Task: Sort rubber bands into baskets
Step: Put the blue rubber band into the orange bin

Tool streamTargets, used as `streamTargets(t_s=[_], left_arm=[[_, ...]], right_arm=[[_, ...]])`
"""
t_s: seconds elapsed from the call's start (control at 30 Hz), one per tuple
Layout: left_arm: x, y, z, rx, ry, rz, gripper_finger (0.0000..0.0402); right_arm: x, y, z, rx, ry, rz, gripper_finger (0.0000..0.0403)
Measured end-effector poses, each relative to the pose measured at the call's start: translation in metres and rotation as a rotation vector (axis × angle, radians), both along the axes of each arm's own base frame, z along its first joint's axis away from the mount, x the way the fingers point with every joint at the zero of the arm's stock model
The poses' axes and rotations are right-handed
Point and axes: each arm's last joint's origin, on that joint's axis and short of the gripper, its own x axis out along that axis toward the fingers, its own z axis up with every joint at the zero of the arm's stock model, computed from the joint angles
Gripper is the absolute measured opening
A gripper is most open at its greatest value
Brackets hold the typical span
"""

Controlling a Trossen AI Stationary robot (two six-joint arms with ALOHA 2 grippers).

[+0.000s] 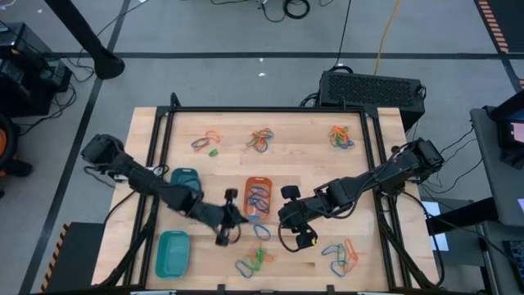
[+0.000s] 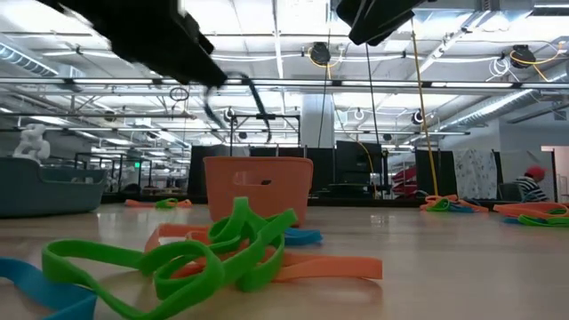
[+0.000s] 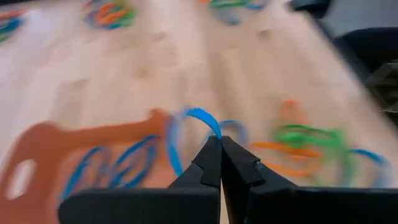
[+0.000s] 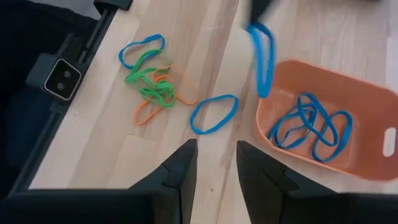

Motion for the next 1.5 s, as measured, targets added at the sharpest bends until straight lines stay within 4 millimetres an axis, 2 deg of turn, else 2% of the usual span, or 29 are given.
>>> streamTargets(t_s=[0.13, 0.3, 0.47, 0.6, 0.73, 0.97, 1.23, 1.4, 1.5], left_arm=[[0.010, 0.030, -0.002, 0.012, 0.024, 0.101, 0.0001], [0.017, 0.065, -0.005, 0.001, 0.073, 0.183, 0.0001], [0.021, 0.084, -0.006, -0.046, 0.097, 0.197, 0.0001], [0.021, 0.089, -0.006, -0.068, 0.102, 0.191, 0.0002], [0.022, 0.089, -0.005, -0.078, 0.089, 0.193, 0.0012], [0.024, 0.085, -0.003, -0.083, 0.055, 0.180, 0.0038], [0.027, 0.085, 0.001, -0.090, 0.001, 0.186, 0.0091], [0.026, 0.085, 0.001, -0.091, 0.006, 0.199, 0.0134], [0.026, 0.084, 0.000, -0.122, 0.020, 0.182, 0.0145]], right_arm=[[0.000, -0.001, 0.000, -0.050, -0.012, -0.002, 0.0105], [-0.005, -0.010, -0.005, -0.235, 0.017, -0.144, 0.0105], [-0.015, -0.019, -0.010, -0.354, 0.092, -0.284, 0.0105], [-0.026, -0.027, -0.017, -0.455, 0.156, -0.410, 0.0105], [-0.049, -0.038, -0.029, -0.472, 0.275, -0.523, 0.0105], [-0.102, -0.057, -0.036, -0.243, 0.483, -0.701, 0.0105], [-0.162, -0.086, -0.052, -0.105, 0.516, -0.870, 0.0105], [-0.184, -0.096, -0.063, -0.044, 0.498, -0.998, 0.0105], [-0.191, -0.098, -0.067, -0.008, 0.512, -1.038, 0.0105]])
